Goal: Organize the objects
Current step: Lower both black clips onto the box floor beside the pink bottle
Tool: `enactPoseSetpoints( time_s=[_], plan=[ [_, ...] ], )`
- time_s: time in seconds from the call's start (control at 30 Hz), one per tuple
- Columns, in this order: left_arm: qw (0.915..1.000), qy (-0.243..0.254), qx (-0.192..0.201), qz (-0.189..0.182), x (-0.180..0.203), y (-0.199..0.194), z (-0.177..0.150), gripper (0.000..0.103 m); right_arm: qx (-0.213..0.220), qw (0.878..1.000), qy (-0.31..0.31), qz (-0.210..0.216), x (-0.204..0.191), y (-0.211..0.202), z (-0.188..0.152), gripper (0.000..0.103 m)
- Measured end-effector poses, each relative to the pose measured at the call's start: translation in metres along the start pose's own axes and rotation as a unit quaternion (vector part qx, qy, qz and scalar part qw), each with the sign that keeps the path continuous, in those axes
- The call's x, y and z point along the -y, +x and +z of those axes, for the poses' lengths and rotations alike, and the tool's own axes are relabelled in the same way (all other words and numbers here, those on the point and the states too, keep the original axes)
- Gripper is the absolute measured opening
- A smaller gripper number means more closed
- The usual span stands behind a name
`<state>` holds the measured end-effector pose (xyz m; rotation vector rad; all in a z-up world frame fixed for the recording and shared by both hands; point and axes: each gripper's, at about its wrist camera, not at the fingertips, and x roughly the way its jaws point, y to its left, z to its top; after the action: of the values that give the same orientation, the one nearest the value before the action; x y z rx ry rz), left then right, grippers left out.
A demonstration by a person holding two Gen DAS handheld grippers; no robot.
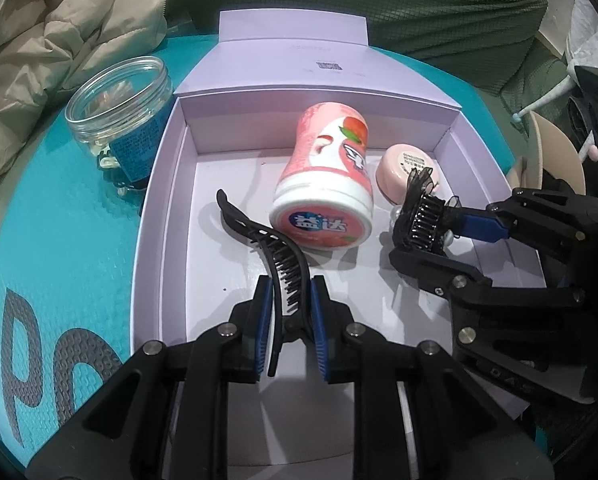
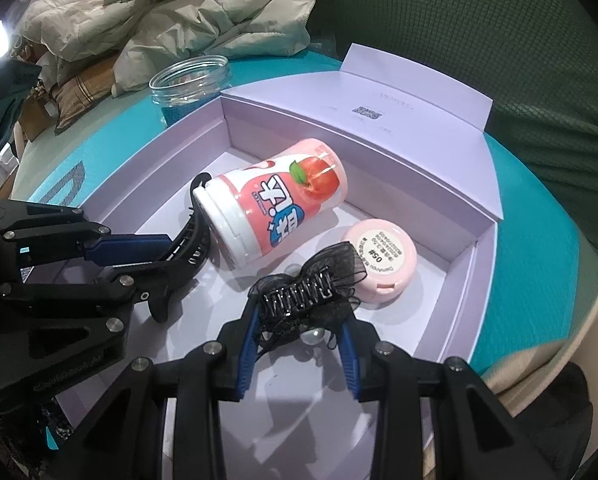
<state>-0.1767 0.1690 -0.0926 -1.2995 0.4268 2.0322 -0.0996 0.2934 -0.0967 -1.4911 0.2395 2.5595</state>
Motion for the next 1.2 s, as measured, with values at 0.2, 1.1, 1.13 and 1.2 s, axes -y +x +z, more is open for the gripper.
enactPoseSetpoints(
  time_s=[0.2,1.1,1.13,1.2],
  plan=[
    [1.0,0.003,0.0,0.002,-0.003,0.002,0.001,0.018,-0.019,1.0,-0.01,-0.003,-0.002,0.007,0.001,0.036],
    [0.9995,0.001,-0.02,0.024,0.006,0.009,-0.005,0.019,-0.042,0.999,-0.022,0.0,-0.007,0.012,0.0,0.047],
    [0.9995,0.0,-0.02,0.025,0.006,0.008,-0.005,0.02,-0.037,0.999,-0.02,0.001,-0.007,0.01,0.0,0.047],
    [0.9994,-0.002,-0.021,0.027,0.006,0.005,-0.006,0.021,-0.028,1.0,-0.014,0.003,-0.007,0.007,-0.001,0.048]
  ],
)
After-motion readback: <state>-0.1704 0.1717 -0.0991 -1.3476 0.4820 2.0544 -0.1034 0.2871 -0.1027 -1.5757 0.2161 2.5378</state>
